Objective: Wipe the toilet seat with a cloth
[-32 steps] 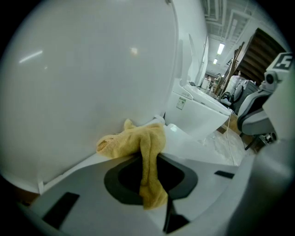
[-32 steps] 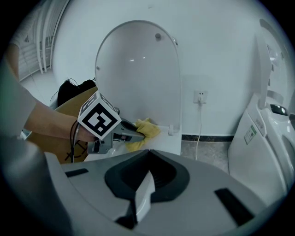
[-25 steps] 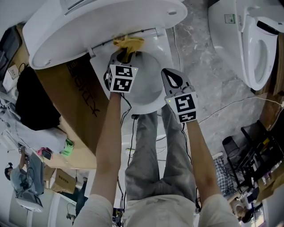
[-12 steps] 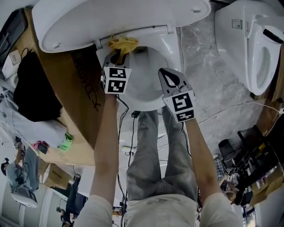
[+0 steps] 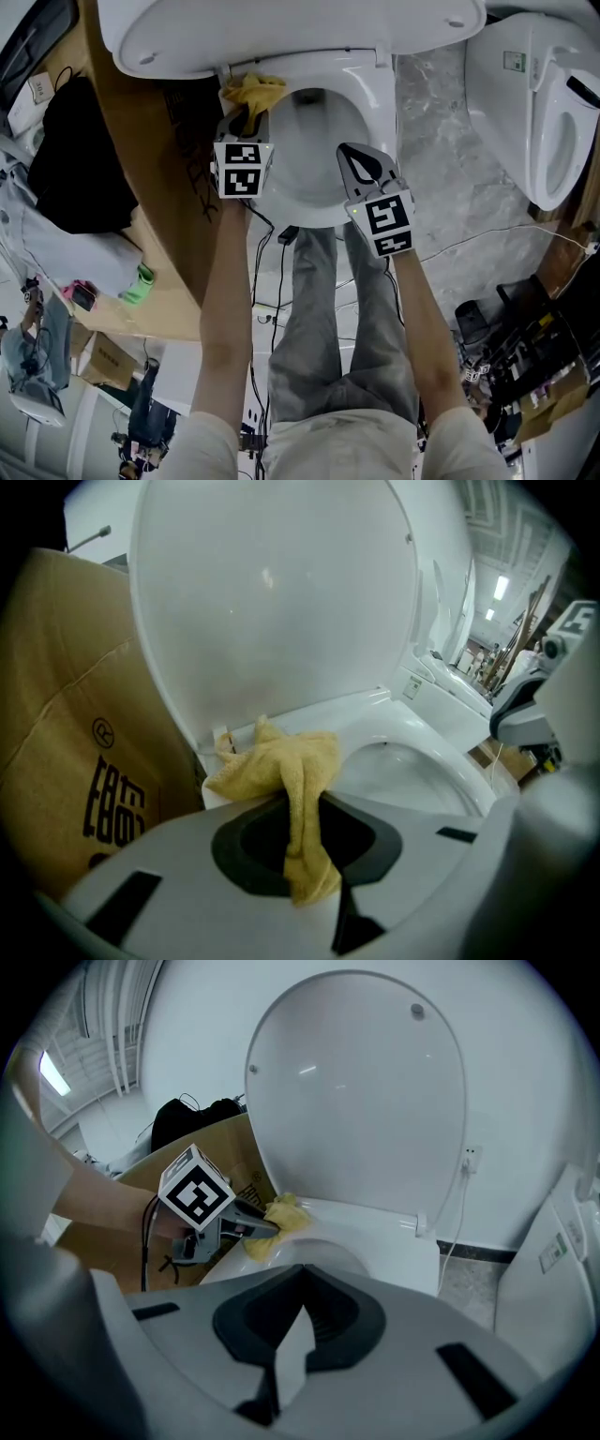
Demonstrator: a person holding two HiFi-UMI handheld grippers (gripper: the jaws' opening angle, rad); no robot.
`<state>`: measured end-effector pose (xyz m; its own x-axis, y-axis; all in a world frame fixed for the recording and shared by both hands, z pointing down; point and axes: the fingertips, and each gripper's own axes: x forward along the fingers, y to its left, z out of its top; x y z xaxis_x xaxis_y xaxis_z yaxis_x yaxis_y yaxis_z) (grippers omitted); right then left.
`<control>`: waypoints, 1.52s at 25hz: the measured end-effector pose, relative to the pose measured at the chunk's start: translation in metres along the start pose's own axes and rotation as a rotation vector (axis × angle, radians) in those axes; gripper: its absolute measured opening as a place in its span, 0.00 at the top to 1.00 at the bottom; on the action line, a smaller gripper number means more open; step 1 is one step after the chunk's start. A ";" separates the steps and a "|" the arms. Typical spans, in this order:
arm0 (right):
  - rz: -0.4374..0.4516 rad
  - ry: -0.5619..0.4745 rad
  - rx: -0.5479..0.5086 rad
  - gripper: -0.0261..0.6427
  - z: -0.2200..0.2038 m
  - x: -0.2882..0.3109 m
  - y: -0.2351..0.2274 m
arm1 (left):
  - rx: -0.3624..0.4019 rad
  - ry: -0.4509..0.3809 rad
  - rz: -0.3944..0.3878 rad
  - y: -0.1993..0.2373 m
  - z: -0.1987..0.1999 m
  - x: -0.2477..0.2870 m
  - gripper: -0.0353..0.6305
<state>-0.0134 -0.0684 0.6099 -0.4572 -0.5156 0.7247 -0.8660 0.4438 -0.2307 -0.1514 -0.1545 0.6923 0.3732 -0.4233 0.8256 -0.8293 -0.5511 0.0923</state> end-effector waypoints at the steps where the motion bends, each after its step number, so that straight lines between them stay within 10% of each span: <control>1: 0.003 0.001 -0.002 0.95 0.000 0.001 0.002 | -0.010 -0.001 0.004 0.001 -0.003 -0.002 0.82; 38: 0.106 0.019 -0.085 0.95 -0.061 -0.046 0.045 | -0.112 0.073 0.152 -0.046 -0.128 -0.071 0.82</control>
<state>-0.0193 0.0203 0.6059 -0.5404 -0.4493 0.7114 -0.7924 0.5561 -0.2508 -0.1928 -0.0070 0.7006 0.2118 -0.4399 0.8727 -0.9164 -0.3998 0.0209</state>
